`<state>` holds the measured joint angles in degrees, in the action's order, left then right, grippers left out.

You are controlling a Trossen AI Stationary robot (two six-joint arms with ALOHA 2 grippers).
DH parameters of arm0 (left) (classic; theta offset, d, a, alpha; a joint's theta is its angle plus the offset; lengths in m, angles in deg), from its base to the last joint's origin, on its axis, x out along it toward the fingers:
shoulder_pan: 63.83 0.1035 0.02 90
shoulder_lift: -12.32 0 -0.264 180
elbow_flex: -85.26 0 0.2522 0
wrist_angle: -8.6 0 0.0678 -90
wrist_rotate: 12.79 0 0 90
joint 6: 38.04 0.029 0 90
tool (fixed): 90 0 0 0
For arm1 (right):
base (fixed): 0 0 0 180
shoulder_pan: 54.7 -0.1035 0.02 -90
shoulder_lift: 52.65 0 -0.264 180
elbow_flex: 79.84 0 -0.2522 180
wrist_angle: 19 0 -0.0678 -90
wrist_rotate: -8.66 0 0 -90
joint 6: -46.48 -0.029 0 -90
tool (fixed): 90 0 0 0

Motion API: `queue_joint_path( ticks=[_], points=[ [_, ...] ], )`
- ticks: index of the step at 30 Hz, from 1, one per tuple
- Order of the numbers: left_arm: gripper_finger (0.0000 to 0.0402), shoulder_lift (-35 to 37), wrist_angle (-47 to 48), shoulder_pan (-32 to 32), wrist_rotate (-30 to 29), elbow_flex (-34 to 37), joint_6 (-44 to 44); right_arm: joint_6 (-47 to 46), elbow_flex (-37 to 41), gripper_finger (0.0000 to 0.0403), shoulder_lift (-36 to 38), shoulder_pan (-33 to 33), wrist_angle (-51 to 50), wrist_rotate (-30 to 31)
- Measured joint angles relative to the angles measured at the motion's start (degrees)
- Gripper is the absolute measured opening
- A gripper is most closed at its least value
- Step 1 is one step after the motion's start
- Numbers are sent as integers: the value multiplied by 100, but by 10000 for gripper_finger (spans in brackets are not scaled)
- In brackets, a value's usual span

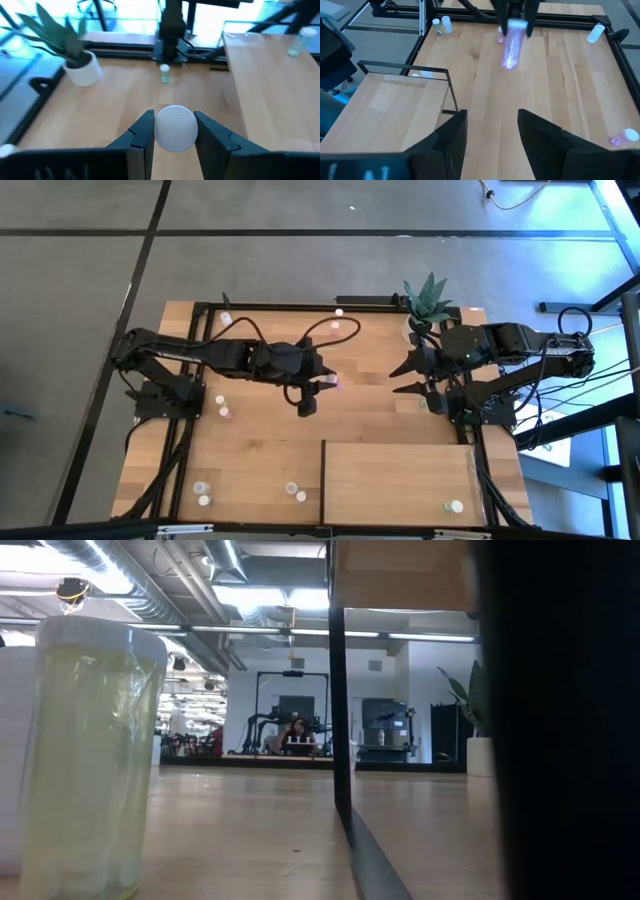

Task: Pick and place medicine bottles onto shelf by color
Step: Put the bottom right pink pill bottle on the shelf

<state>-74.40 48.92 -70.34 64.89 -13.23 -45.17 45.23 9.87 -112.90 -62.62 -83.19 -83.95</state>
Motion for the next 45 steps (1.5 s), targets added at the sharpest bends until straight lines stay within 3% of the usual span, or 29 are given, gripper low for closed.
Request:
queue_joint_path(
  ticks=[8, 17, 31, 45],
  points=[
    [99, -3, 84, -364, -423, -350, -52, 33, 0, 177, 0, -1, -4, -89],
    [98, -534, 183, -743, -625, -976, -157, 520, 0, 177, 0, -5, 4, -1093],
    [98, -1942, 1607, -1316, -636, -3044, -343, 1039, 0, 177, 0, -412, 1, -1102],
    [98, -2464, 1905, -2084, -294, -3325, -778, 901, 0, 177, 2, -1048, 81, -843]
  ],
)
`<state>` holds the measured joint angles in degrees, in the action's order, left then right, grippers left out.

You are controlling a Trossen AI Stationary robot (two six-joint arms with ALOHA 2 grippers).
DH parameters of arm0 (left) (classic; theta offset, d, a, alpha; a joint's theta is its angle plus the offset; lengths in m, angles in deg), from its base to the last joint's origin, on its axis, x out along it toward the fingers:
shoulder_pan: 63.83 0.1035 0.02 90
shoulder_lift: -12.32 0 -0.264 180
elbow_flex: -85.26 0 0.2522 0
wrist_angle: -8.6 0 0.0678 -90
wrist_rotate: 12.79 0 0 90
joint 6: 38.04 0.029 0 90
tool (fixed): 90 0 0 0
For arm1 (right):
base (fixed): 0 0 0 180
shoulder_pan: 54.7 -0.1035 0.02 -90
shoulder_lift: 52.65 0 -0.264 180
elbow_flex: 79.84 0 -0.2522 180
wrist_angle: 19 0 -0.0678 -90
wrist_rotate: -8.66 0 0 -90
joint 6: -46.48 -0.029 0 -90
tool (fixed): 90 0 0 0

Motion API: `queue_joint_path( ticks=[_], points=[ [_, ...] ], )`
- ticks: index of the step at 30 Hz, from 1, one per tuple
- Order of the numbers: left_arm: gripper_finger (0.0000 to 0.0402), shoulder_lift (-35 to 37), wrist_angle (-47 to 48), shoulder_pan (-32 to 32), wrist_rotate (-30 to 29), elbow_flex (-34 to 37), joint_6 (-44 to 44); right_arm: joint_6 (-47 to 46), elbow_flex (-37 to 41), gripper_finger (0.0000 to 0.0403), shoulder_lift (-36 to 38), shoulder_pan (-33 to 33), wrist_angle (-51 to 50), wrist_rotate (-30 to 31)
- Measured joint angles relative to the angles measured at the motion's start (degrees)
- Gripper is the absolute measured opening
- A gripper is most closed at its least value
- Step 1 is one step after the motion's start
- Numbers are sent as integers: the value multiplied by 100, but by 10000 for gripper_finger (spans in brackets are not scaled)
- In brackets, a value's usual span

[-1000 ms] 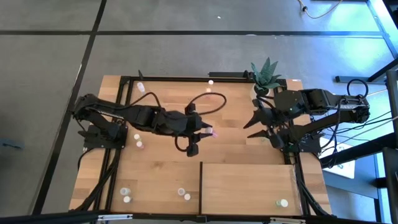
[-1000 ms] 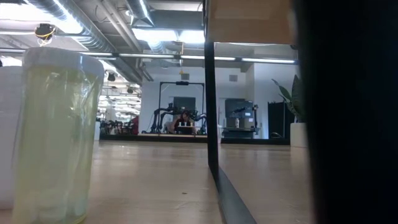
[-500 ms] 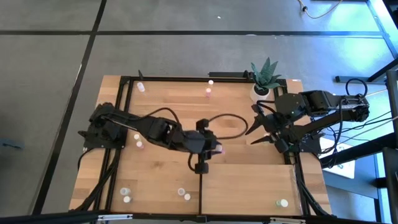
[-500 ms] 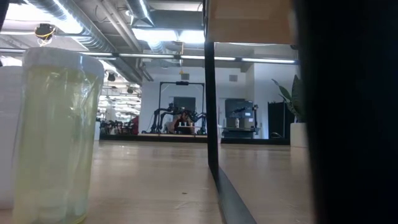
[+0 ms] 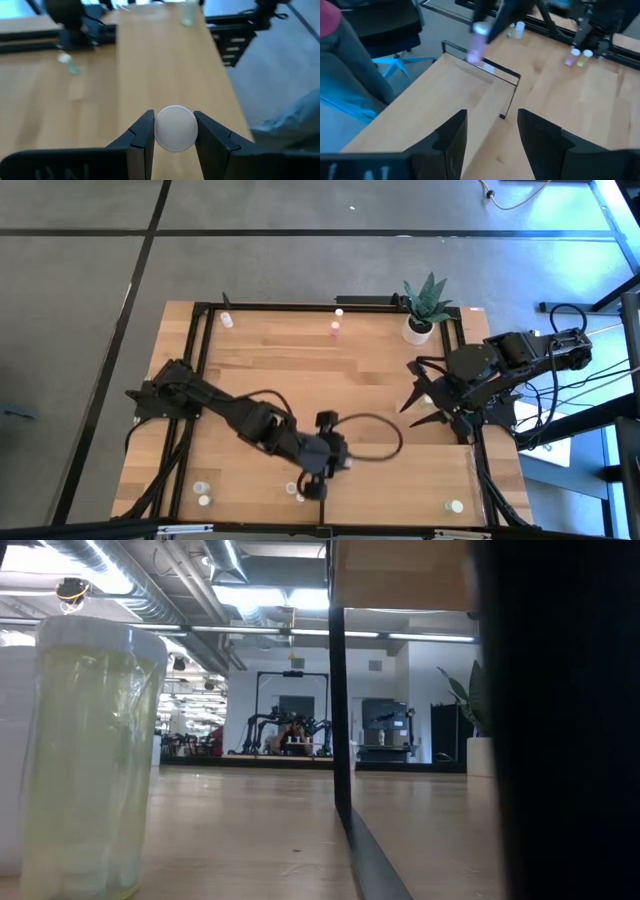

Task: Pick and place medicine bottles onto shelf by color
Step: Put the bottom right pink pill bottle on the shelf

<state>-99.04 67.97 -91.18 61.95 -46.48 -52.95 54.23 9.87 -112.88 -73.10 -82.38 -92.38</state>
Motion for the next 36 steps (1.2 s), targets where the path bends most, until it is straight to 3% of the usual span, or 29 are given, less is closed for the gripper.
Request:
queue_joint_path(
  ticks=[12, 28, 36],
  points=[
    [98, -159, -45, -549, -208, 2, -601, -365, 0, 177, 0, -24, 75, 91],
    [98, -209, -2, -157, -219, -111, -746, -483, -2, 177, -2, -24, 58, 43],
    [98, -200, 129, 45, -315, -111, -748, -1354, -2, 177, -55, -22, 55, -14]
  ],
)
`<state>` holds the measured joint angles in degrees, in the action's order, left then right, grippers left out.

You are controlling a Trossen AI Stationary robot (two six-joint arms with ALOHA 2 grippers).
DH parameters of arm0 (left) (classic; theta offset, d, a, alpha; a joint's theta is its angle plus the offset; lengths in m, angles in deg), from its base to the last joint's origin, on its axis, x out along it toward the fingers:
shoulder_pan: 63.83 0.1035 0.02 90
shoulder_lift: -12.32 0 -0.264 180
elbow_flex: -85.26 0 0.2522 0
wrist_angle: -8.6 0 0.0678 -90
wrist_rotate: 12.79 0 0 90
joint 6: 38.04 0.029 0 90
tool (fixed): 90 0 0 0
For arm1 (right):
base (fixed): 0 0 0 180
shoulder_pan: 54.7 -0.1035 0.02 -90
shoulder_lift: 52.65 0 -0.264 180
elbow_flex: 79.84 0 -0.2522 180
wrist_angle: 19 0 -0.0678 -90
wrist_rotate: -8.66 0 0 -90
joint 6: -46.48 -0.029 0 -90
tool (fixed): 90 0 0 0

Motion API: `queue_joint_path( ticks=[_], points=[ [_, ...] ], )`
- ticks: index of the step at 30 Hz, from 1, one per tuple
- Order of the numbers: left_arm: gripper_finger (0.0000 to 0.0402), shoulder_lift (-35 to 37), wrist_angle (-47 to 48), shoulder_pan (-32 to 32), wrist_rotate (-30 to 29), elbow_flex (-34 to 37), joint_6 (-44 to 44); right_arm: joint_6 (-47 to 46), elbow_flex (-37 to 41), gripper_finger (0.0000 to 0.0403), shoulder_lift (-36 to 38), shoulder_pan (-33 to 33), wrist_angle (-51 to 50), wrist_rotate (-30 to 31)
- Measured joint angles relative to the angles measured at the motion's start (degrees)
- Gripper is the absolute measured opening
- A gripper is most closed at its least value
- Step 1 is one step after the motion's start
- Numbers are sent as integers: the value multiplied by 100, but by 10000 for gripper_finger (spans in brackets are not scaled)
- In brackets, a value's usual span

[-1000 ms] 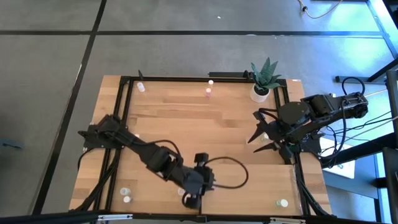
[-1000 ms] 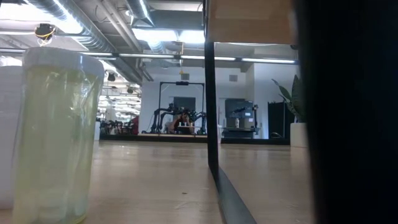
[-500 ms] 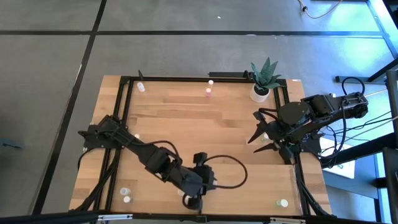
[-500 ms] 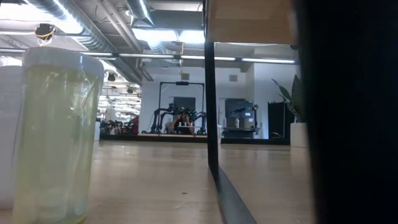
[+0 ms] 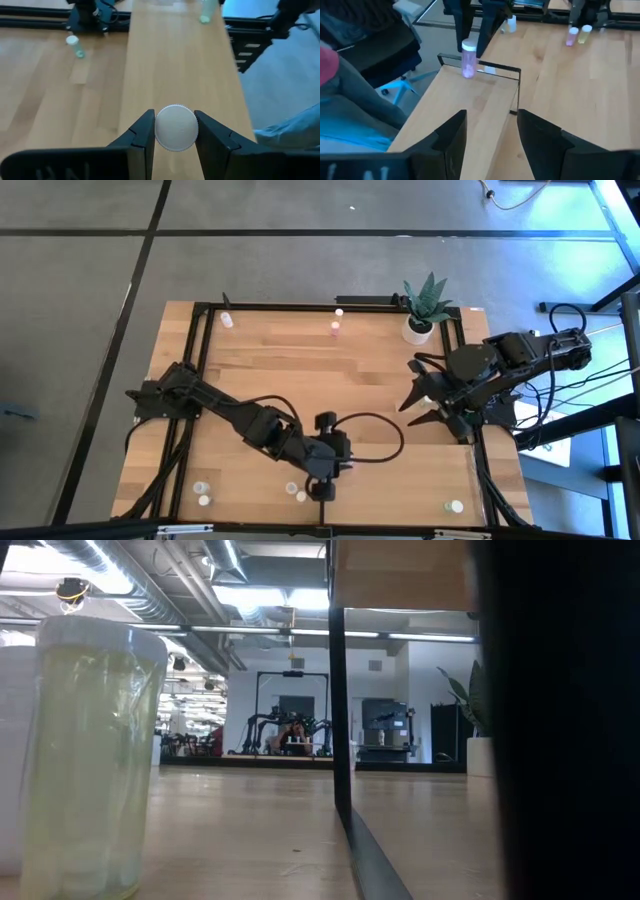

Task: Pick and place medicine bottles onto shelf by color
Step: Put the bottom right pink pill bottle on the shelf

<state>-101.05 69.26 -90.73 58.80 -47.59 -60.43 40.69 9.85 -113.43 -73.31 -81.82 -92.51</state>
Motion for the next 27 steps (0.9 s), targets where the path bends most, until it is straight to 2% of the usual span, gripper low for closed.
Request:
queue_joint_path(
  ticks=[10, 14, 27],
  points=[
    [98, 0, 23, 180, -608, 0, 47, 748, 0, 177, -762, -76, -7, -195],
    [98, 0, 4, 182, -967, 0, 137, 749, 0, 177, -1133, -74, 33, -19],
    [98, 0, -125, 189, -1268, 0, 197, 479, 0, 177, -1802, -68, 940, 108]
  ],
)
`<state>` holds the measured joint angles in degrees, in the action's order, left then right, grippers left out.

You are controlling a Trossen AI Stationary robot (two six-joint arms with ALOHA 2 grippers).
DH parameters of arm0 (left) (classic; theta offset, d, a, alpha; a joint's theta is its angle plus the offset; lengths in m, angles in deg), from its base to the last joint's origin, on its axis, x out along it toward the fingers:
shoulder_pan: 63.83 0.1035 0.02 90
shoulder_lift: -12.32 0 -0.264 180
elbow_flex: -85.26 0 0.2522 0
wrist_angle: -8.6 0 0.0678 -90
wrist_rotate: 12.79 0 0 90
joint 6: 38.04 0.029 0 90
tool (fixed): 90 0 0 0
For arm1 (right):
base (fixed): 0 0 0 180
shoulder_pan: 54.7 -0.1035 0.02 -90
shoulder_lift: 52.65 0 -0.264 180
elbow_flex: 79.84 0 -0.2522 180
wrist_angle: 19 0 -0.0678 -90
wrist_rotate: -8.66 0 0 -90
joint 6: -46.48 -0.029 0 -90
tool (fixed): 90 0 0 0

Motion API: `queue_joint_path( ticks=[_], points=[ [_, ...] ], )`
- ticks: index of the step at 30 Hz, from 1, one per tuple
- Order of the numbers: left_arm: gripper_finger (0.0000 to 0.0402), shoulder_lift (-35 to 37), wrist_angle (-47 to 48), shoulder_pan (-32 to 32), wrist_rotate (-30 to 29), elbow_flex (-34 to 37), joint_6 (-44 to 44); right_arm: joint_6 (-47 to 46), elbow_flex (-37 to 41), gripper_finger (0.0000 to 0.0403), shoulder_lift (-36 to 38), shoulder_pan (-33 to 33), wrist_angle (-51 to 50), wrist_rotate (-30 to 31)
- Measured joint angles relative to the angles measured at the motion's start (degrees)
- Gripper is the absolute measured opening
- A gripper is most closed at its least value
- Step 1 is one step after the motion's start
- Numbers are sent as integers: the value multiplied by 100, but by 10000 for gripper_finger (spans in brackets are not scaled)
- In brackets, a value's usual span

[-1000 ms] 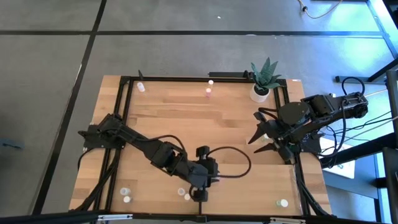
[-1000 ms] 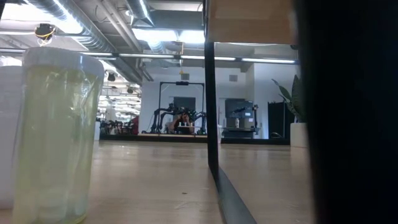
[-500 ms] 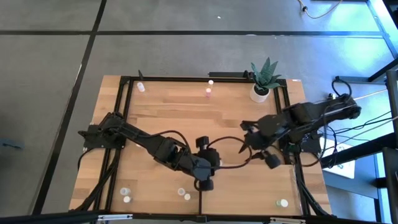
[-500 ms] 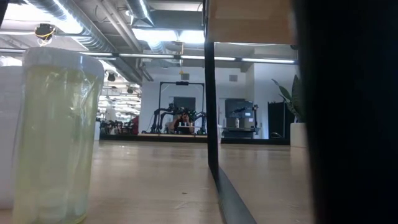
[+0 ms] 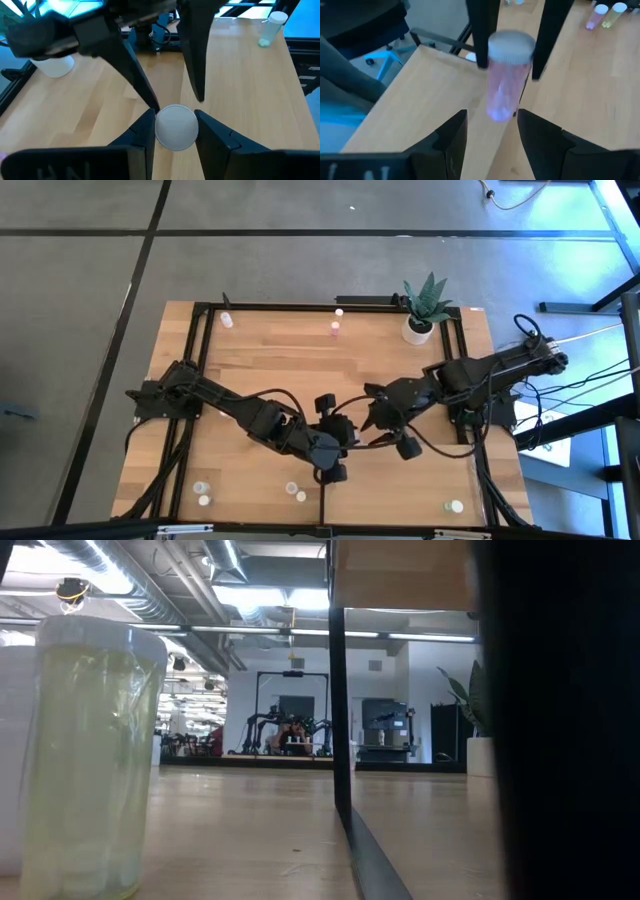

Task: Pick and place medicine bottles onto shelf by color
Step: Put the bottom right pink pill bottle on the shelf

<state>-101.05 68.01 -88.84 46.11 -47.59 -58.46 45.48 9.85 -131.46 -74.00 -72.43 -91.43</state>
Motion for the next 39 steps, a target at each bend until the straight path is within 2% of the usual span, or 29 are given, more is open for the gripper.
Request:
queue_joint_path(
  ticks=[19, 32, 39],
  points=[
    [98, 0, -37, 2, -158, 0, -20, -202, -2, 176, -247, 1, 481, 154],
    [98, 0, -31, 16, -153, 0, -20, -299, -2, 99, -247, 1, 477, 208],
    [99, 0, -28, 57, -78, 0, -168, -299, -2, 101, -247, 1, 460, 200]
  ],
)
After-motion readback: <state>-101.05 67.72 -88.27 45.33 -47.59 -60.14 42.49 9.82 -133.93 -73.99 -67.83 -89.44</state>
